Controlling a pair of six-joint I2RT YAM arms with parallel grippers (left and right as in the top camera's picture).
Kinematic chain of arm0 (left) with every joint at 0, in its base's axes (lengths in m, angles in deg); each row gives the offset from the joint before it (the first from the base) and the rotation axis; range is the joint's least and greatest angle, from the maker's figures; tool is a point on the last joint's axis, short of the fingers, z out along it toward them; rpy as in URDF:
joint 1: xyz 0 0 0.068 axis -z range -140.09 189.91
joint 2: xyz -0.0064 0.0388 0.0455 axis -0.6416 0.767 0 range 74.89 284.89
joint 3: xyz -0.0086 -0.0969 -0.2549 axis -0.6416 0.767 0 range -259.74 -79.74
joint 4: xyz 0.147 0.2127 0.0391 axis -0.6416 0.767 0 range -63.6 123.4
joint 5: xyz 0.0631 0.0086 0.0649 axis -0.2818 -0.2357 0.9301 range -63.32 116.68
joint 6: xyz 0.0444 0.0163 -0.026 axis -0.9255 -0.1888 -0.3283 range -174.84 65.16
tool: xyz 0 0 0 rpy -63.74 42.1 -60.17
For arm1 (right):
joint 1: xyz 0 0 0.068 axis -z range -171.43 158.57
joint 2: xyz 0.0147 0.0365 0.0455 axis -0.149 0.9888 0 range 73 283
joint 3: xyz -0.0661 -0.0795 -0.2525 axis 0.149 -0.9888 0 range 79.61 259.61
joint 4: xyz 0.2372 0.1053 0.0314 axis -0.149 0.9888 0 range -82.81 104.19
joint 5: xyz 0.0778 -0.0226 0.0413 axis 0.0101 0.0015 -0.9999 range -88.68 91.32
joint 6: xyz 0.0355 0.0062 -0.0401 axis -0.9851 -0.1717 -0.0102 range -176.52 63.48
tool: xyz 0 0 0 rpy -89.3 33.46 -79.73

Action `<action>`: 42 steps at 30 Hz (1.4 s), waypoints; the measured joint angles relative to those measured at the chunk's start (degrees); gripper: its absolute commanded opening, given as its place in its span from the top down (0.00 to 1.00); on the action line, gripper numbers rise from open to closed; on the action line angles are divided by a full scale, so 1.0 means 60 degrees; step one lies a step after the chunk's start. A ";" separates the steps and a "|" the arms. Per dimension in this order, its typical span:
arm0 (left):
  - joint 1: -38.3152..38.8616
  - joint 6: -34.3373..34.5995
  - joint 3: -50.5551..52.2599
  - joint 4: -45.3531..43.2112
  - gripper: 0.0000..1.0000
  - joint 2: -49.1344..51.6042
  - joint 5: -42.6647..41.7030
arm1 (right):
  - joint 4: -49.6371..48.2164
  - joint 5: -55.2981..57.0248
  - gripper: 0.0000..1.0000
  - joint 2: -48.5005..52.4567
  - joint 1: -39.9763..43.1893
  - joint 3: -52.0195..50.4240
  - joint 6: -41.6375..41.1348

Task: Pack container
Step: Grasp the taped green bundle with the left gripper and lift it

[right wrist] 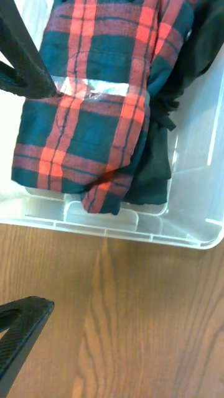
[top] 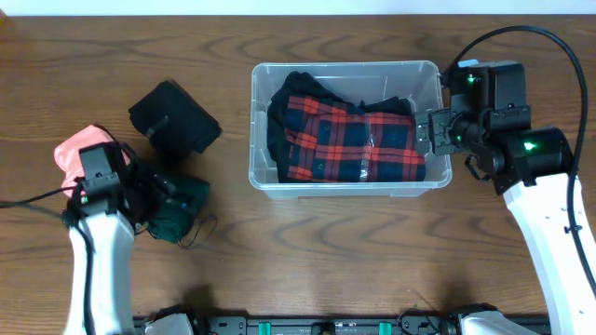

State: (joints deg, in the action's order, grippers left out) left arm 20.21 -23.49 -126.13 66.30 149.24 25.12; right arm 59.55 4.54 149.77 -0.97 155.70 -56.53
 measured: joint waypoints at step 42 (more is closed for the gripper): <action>0.5009 -0.2725 -0.0488 -0.3909 0.94 -0.4251 -0.5220 | 0.0397 0.0204 0.01 0.0000 0.2069 0.0000 -0.1279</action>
State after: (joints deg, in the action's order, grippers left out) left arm 50.26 -39.84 -129.06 42.85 123.73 -6.20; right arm 61.93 5.77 149.77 11.44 155.70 -64.21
